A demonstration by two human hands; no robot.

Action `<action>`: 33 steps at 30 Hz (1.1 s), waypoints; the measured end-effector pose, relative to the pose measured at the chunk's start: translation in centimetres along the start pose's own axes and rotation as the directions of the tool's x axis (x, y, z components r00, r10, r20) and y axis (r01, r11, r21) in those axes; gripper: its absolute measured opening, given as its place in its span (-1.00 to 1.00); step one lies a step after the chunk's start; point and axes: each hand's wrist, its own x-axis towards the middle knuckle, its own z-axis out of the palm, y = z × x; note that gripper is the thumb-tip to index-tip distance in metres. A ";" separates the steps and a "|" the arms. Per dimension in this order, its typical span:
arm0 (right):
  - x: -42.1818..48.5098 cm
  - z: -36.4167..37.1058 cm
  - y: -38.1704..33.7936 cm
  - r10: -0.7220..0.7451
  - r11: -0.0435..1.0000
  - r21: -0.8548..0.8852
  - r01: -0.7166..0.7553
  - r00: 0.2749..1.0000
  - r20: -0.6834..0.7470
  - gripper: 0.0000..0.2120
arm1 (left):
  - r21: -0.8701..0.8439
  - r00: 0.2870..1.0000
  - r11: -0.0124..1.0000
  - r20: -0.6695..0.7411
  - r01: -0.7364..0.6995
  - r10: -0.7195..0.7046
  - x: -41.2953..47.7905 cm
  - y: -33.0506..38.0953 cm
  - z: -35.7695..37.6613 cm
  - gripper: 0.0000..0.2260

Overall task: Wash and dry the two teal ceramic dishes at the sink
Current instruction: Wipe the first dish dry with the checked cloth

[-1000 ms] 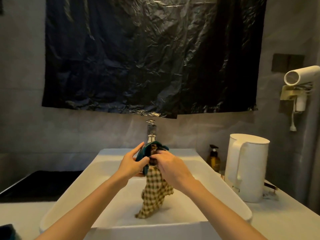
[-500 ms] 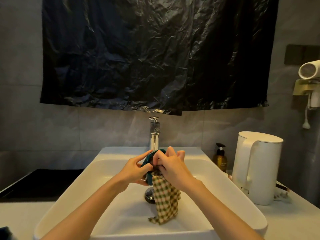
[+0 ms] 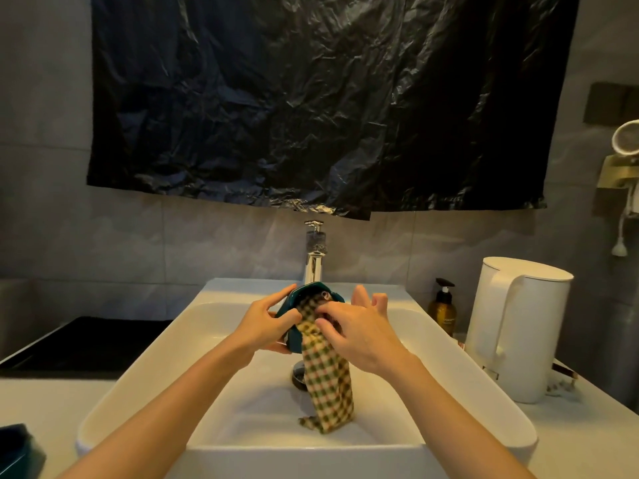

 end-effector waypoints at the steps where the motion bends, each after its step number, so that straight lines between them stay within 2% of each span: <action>1: -0.1 0.1 0.0 0.014 0.996 0.088 -0.020 0.997 0.075 -0.62 | -0.003 1.000 1.000 -0.018 0.006 -0.006 0.1 -0.1 -0.1 -0.51; 3: -0.2 0.5 0.2 -0.023 0.992 0.127 -0.002 0.980 0.198 -0.53 | -0.011 0.998 1.000 -0.055 0.015 -0.016 0.2 -0.2 -0.4 -0.51; 5: 0.0 0.9 0.6 -0.101 0.991 0.106 0.081 0.975 0.197 -0.59 | -0.014 0.997 1.000 -0.073 0.017 -0.018 0.3 -0.2 -0.7 -0.51; 7: 0.2 0.8 1.0 -0.158 0.954 0.278 0.110 0.974 0.160 -0.75 | -0.005 0.997 1.000 -0.075 0.010 -0.011 0.3 -0.3 -0.7 -0.52; 8: 0.3 0.7 1.2 -0.148 0.911 0.406 0.071 0.976 0.162 -0.78 | -0.001 0.997 1.000 -0.076 0.005 -0.005 0.3 -0.3 -0.7 -0.51; 10: 0.3 0.1 1.6 -0.060 0.783 0.621 -0.036 0.989 0.133 -0.78 | 0.003 0.997 1.000 -0.082 0.001 -0.001 0.3 -0.3 -0.8 -0.51; 12: 0.4 -0.6 2.0 0.112 0.646 0.758 -0.092 0.993 0.024 -0.85 | 0.007 0.996 1.000 -0.088 0.002 -0.001 0.4 -0.5 -0.9 -0.51; 15: 1.0 -1.6 2.1 0.424 0.437 0.896 -0.079 0.896 -0.128 -0.82 | 0.016 0.997 1.000 -0.079 0.018 -0.017 0.4 -0.7 -0.9 -0.50; 17: 1.1 -2.0 2.1 0.526 0.340 0.940 -0.011 0.831 -0.180 -0.79 | 0.035 0.998 0.999 -0.057 0.035 -0.033 0.4 -0.7 -0.6 -0.51; 18: 1.2 -2.0 1.9 0.528 0.318 0.948 0.020 0.827 -0.194 -0.75 | 0.039 0.998 0.998 -0.044 0.045 -0.043 0.3 -0.7 -0.4 -0.52; 19: 1.0 -2.0 1.6 0.490 0.332 0.942 0.051 0.844 -0.219 -0.69 | 0.035 0.998 0.998 -0.036 0.058 -0.056 0.3 -0.7 -0.2 -0.53; 20: 0.9 -1.7 1.3 0.416 0.403 0.912 0.076 0.872 -0.257 -0.63 | 0.026 0.997 0.997 -0.034 0.070 -0.069 0.2 -0.6 -0.1 -0.55; 21: 0.9 -1.0 1.3 0.311 0.541 0.836 0.086 0.903 -0.295 -0.60 | 0.014 0.996 0.997 -0.040 0.082 -0.081 0.2 -0.6 0.0 -0.56; 23: 0.7 0.2 1.2 0.073 0.850 0.518 0.097 0.952 -0.298 -0.60 | -0.017 0.994 0.996 -0.057 0.091 -0.092 0.1 -0.4 -0.1 -0.57; 24: 0.6 0.7 1.2 -0.019 0.944 0.310 0.111 0.958 -0.287 -0.60 | -0.030 0.994 0.996 -0.065 0.086 -0.088 0.1 -0.3 -0.2 -0.57; 25: 0.6 0.9 1.2 -0.085 0.979 0.158 0.132 0.959 -0.272 -0.62 | -0.036 0.994 0.996 -0.073 0.077 -0.080 0.2 -0.3 -0.3 -0.57; 26: 0.5 1.0 1.1 -0.128 0.984 0.094 0.154 0.963 -0.239 -0.65 | -0.033 0.994 0.997 -0.080 0.067 -0.070 0.2 -0.4 -0.4 -0.55; 30: 0.1 1.0 0.2 -0.151 0.974 0.171 0.145 0.988 0.022 -0.53 | 0.017 0.997 0.999 -0.074 0.037 -0.035 0.2 -0.5 -0.4 -0.51; 33: 0.2 1.1 0.3 -0.187 0.973 0.141 0.183 0.982 0.012 -0.65 | 0.064 1.000 0.998 -0.025 0.004 -0.003 -0.1 -0.3 -0.2 -0.51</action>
